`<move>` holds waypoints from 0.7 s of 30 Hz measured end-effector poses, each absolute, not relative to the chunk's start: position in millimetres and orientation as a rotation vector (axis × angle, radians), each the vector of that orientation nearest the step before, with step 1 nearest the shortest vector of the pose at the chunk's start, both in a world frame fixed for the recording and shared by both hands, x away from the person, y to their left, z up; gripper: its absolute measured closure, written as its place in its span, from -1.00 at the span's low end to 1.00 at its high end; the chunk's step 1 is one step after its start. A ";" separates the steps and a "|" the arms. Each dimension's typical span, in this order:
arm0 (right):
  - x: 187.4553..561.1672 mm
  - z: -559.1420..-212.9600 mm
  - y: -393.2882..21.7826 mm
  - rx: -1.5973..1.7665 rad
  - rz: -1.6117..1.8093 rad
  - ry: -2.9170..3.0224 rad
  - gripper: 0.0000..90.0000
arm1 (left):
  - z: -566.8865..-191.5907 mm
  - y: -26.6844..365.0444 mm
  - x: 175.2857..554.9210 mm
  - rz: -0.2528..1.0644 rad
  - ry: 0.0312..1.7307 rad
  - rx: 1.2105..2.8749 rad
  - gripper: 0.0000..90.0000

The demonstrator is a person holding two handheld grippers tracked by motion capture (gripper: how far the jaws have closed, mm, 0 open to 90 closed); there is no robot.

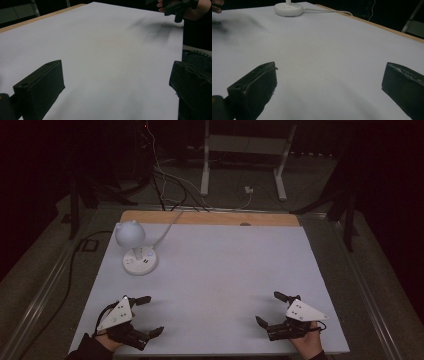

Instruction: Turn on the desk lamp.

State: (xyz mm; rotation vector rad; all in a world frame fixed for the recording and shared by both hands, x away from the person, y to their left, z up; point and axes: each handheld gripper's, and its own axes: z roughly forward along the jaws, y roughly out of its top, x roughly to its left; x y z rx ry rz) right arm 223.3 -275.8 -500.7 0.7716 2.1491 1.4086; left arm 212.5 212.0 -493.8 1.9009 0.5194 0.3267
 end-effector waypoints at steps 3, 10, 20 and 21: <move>223.0 -500.1 -275.9 0.774 1.414 2.144 -1.00 | -489.8 209.9 211.9 0.309 0.511 1.901 -0.99; 221.5 -498.1 -274.8 0.766 1.411 2.133 -1.00 | -480.5 206.9 213.5 0.298 0.495 1.903 -0.99; 221.0 -497.0 -274.7 0.770 1.417 2.129 -1.00 | -465.8 205.7 217.7 0.321 0.493 1.888 -0.99; 220.9 -497.0 -274.8 0.770 1.416 2.126 -1.00 | -464.7 205.5 218.4 0.325 0.493 1.887 -0.99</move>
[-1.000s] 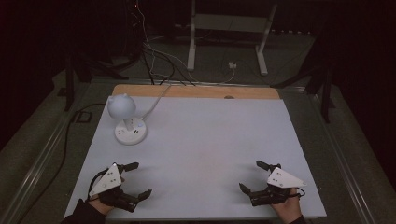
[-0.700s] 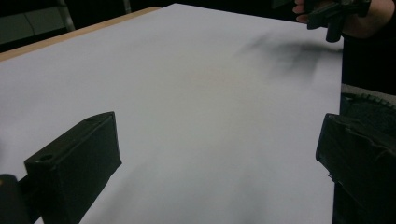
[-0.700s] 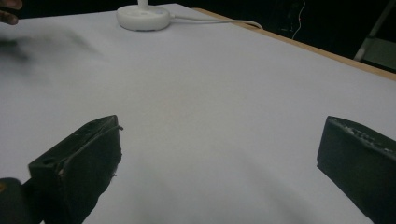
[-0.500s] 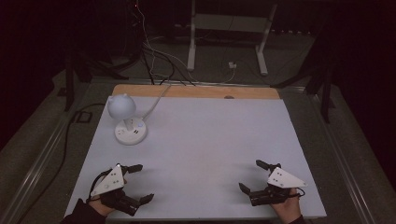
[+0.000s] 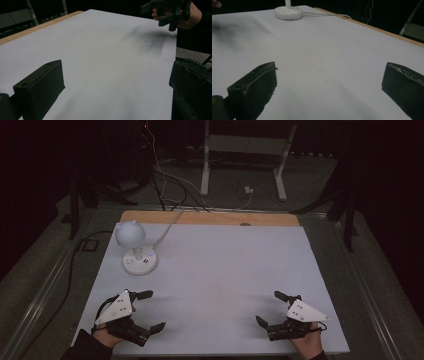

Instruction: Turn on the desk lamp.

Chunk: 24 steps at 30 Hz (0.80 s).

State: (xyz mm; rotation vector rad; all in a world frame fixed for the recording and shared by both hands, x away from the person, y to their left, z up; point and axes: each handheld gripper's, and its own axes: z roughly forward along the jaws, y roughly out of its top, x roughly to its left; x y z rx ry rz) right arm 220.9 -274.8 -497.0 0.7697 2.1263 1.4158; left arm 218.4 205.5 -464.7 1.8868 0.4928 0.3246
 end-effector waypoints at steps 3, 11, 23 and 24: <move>220.5 -496.5 -274.8 0.770 1.419 2.124 -1.00 | -461.7 205.3 220.6 0.335 0.499 1.889 -0.99; 220.7 -496.0 -274.4 0.767 1.413 2.120 -1.00 | -451.6 209.9 230.0 0.372 0.546 1.862 -0.99; 220.6 -495.8 -275.0 0.770 1.416 2.117 -1.00 | -447.4 214.5 247.5 0.428 0.648 1.852 -0.99; 220.7 -496.0 -275.1 0.773 1.420 2.117 -1.00 | -447.5 215.0 249.1 0.436 0.663 1.850 -0.99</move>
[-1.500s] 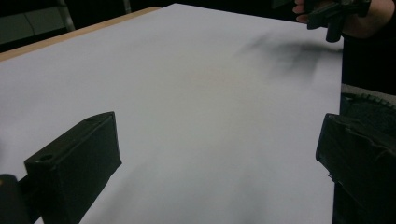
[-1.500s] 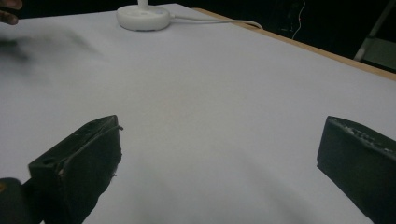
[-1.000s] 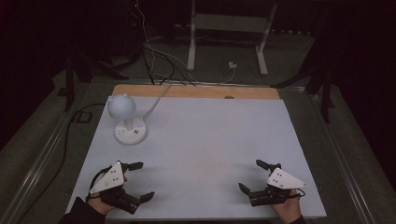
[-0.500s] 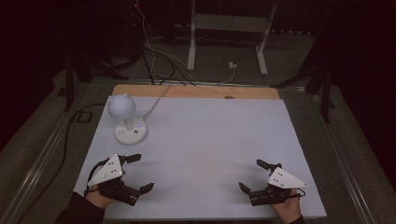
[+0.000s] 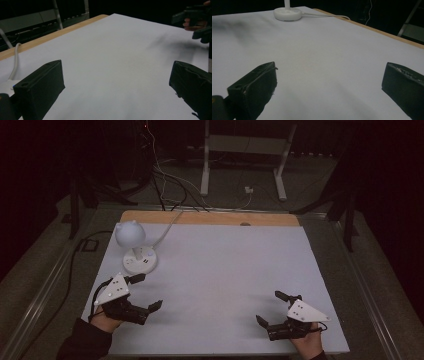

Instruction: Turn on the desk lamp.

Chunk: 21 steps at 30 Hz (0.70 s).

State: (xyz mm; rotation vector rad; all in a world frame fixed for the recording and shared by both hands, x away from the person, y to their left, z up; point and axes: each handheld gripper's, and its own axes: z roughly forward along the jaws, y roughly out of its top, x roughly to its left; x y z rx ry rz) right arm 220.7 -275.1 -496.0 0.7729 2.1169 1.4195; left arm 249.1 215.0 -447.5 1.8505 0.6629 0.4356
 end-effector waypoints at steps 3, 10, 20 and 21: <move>220.6 -496.1 -274.9 0.771 1.417 2.118 -1.00 | -448.0 216.1 253.3 0.469 0.698 1.848 -0.99; 220.8 -496.2 -275.0 0.773 1.419 2.118 -1.00 | -447.4 218.4 263.6 0.515 0.764 1.834 -0.99; 221.3 -497.0 -274.5 0.775 1.425 2.129 -1.00 | -448.4 221.5 278.9 0.582 0.899 1.812 -0.99; 221.3 -497.0 -274.5 0.775 1.425 2.129 -1.00 | -448.9 221.8 280.6 0.585 0.909 1.809 -0.99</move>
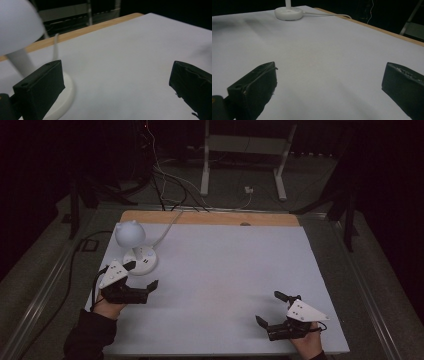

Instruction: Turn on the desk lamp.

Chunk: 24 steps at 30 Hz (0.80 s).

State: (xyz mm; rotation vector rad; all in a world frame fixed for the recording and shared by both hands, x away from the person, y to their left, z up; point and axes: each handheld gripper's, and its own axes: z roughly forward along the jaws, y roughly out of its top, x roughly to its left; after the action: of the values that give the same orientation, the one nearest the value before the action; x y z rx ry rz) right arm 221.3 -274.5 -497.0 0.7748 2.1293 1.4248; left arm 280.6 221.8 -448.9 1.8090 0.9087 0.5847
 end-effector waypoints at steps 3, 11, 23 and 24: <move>221.5 -496.8 -275.2 0.779 1.429 2.125 -1.00 | -451.1 221.7 285.2 0.615 0.948 1.801 -0.99; 221.8 -497.1 -274.9 0.781 1.433 2.127 -1.00 | -459.3 223.5 300.4 0.668 1.082 1.756 -0.99; 222.5 -498.0 -274.8 0.785 1.435 2.134 -1.00 | -468.0 221.1 314.5 0.777 1.236 1.715 -0.99; 222.5 -498.0 -274.8 0.785 1.435 2.134 -1.00 | -468.8 220.6 315.3 0.786 1.246 1.705 -0.99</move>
State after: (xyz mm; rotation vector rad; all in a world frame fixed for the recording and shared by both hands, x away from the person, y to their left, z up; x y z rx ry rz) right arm 222.5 -274.8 -498.0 0.7849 2.1336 1.4352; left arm 315.3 220.6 -468.8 1.7053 1.2462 0.7858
